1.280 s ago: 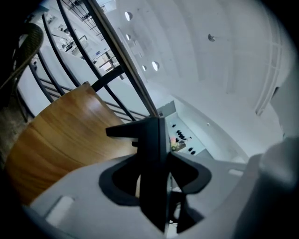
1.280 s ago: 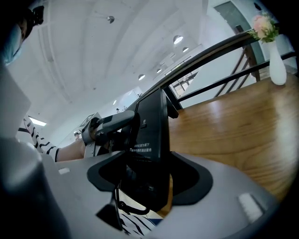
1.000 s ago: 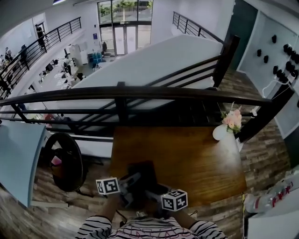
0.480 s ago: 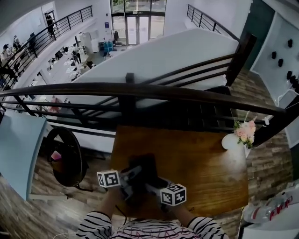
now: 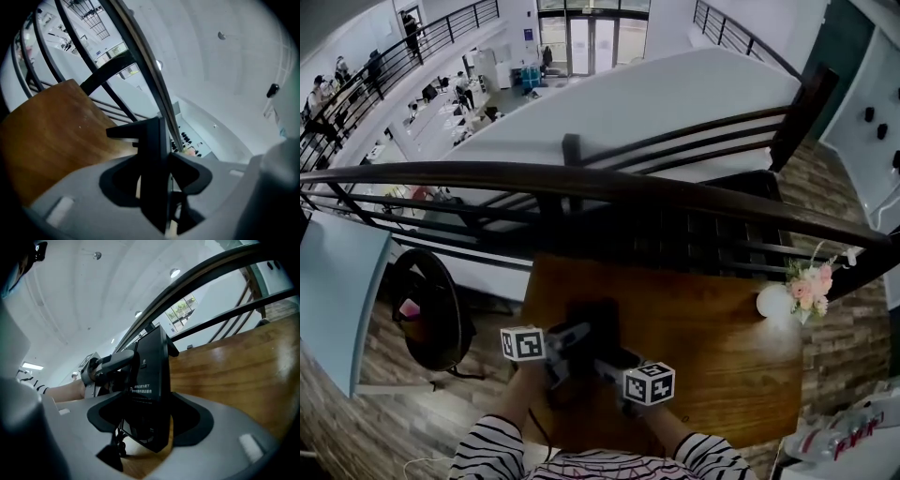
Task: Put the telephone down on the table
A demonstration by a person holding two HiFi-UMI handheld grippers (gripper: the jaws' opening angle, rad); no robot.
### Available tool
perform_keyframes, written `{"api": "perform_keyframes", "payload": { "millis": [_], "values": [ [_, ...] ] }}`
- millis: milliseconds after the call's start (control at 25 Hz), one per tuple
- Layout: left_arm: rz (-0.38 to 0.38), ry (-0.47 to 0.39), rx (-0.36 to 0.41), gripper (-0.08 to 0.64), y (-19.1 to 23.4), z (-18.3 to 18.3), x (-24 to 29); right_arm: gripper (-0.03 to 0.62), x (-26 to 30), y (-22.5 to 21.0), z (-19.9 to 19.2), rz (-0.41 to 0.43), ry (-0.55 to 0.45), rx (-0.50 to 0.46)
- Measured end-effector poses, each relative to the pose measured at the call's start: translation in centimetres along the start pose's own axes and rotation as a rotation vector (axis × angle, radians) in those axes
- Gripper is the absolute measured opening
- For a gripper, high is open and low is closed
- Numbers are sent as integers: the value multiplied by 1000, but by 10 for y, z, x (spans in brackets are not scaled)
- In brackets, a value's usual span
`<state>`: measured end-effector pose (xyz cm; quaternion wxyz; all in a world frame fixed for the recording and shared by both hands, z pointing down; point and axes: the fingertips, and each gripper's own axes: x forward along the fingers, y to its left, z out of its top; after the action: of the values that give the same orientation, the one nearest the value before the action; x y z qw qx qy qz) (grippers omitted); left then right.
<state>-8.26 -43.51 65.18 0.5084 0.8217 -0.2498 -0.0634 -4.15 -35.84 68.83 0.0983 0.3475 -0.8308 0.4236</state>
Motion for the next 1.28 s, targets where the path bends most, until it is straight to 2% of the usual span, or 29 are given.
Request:
{"api": "perform_keyframes", "payload": {
  "millis": [200,360,600,880,1280],
  "values": [
    [-4,18,14,199,24,18,26,290,21,-30,16,-3,0,15],
    [-2,29,-4,199,46,25,40,290,36,-48,22,-11,4,26],
    [-7,96,-21,199,72,26,65,288,51,-75,22,-31,11,85],
    [-29,176,-22,201,91,34,84,281,67,-90,27,-39,21,131],
    [-80,190,0,207,100,37,90,273,76,-97,28,-37,48,142]
  ]
}}
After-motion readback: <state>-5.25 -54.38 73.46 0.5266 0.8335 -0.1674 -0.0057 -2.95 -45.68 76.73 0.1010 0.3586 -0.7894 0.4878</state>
